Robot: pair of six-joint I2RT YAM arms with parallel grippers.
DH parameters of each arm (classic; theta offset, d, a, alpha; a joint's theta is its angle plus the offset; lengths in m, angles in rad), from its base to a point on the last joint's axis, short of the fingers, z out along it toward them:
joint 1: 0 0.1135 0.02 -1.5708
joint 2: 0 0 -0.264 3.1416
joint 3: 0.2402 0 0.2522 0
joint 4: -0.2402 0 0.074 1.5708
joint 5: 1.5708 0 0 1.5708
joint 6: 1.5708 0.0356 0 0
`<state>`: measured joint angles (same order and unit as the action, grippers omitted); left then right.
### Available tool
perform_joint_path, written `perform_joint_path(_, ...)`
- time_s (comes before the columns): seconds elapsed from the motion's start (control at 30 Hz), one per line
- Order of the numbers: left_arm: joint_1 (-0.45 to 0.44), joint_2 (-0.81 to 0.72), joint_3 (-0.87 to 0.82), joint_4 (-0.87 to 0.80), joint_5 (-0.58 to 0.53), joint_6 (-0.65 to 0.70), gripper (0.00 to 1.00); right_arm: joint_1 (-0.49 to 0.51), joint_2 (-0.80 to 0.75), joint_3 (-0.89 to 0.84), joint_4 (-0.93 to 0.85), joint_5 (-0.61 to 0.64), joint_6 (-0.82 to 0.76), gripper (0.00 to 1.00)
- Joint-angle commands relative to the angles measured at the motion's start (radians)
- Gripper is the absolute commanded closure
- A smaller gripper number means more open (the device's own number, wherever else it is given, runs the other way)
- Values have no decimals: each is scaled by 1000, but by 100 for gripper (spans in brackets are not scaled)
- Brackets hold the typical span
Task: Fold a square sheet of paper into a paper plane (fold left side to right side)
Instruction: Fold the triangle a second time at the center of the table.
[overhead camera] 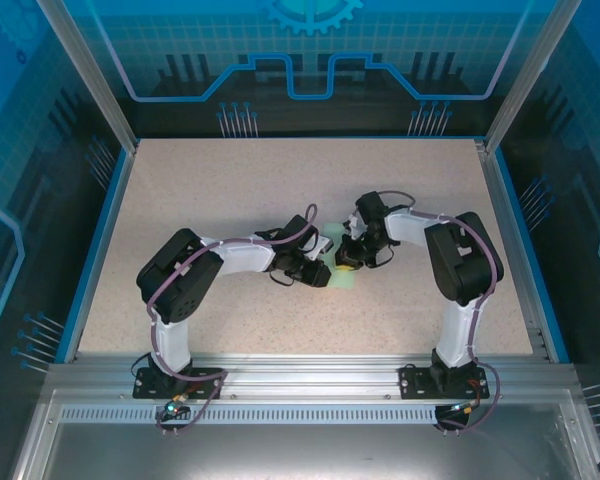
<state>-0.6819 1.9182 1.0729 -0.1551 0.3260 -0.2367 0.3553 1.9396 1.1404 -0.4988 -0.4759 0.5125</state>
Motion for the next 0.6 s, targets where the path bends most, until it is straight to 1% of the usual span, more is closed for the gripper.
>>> perform_joint_path(0.0, -15, 90, -46, -108, -73, 8, 73, -51, 33, 29, -53, 94, -37, 96)
perform_joint_path(0.37, -15, 81, -47, -107, -71, 7, 73, -119, 40, 48, -92, 123, -76, 95)
perform_joint_path(0.57, -15, 64, -29, -116, -64, 8, 73, -121, 51, 46, -94, 121, -83, 95)
